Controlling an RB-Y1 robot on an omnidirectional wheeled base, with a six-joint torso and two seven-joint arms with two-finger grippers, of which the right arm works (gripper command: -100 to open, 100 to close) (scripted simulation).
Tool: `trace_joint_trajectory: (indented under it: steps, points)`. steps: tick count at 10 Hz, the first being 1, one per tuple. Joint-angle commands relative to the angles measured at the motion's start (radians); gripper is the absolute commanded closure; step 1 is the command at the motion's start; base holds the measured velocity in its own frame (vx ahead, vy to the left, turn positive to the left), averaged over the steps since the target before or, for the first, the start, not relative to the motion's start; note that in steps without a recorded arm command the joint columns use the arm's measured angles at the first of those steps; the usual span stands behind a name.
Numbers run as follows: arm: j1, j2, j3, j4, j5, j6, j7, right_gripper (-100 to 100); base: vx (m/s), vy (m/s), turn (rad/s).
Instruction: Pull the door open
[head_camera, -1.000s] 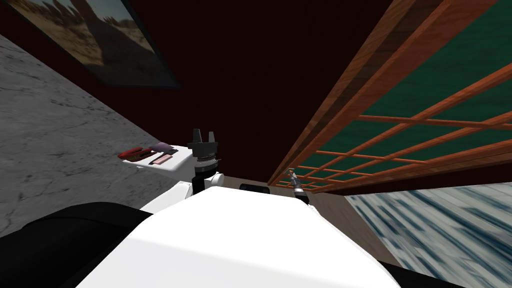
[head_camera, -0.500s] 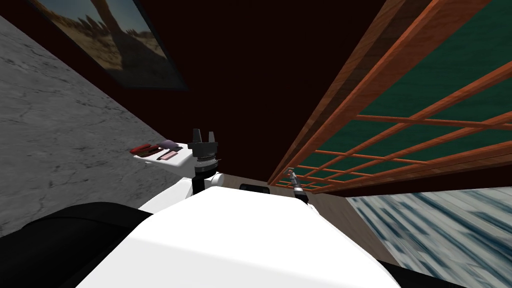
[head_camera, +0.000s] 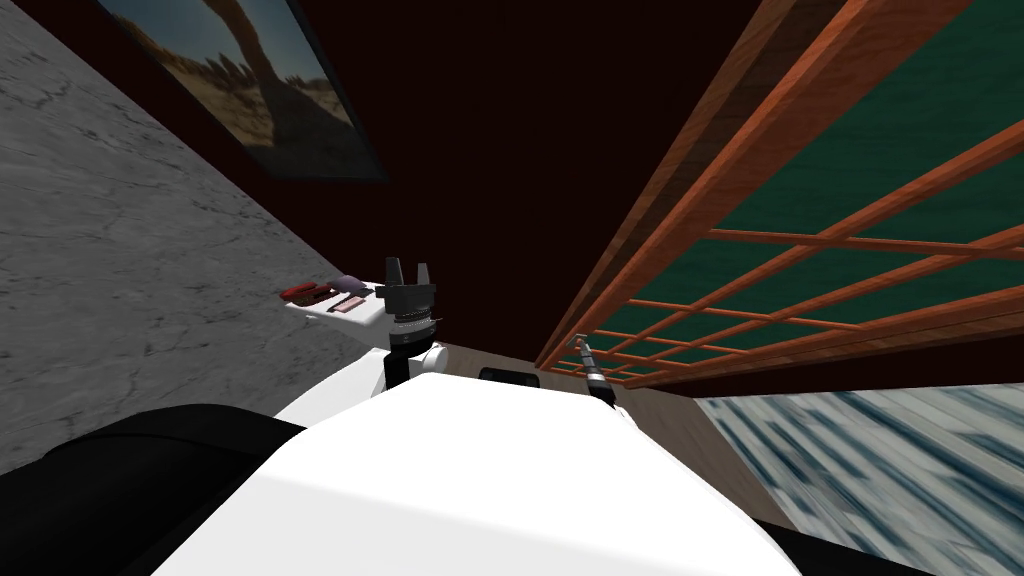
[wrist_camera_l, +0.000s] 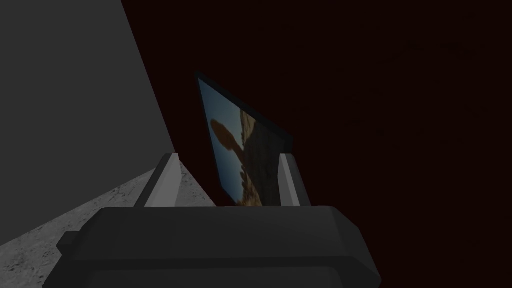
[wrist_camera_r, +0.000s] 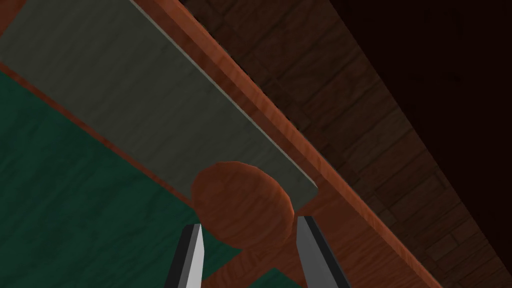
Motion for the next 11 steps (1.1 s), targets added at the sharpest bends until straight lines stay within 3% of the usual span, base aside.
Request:
trace_joint_trajectory:
  steps: [1, 9, 11]
  points:
    - [-0.004, 0.001, 0.015, 0.0, -0.026, 0.005, -0.05, 100, -0.065, -0.024, 0.073]
    - [-0.015, 0.002, 0.056, -0.003, -0.102, 0.025, -0.23, 100, -0.052, -0.025, 0.052]
    - [-0.021, 0.002, 0.077, -0.004, -0.142, 0.035, -0.296, 100, -0.059, -0.026, 0.075]
